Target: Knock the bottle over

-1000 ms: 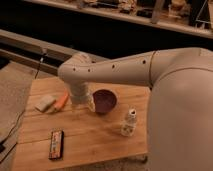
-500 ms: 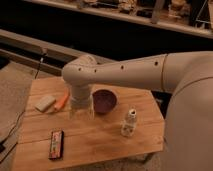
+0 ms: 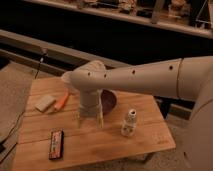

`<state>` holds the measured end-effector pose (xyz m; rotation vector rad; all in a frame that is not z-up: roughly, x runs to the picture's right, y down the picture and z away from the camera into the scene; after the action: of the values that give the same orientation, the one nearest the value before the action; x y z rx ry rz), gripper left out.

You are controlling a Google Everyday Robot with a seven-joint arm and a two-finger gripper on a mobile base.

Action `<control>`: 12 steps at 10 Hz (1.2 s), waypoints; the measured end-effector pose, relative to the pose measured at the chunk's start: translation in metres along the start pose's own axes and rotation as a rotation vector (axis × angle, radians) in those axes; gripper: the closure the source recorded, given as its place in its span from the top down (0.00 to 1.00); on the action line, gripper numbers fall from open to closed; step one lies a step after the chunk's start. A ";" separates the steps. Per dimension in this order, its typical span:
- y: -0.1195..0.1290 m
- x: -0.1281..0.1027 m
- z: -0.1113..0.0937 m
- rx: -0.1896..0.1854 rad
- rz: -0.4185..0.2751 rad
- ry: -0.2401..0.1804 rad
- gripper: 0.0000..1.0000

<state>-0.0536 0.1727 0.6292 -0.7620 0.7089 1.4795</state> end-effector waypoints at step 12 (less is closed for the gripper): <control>-0.084 -0.001 -0.016 0.111 -0.015 0.048 0.65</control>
<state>0.0312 0.1631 0.6220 -0.7182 0.8134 1.3996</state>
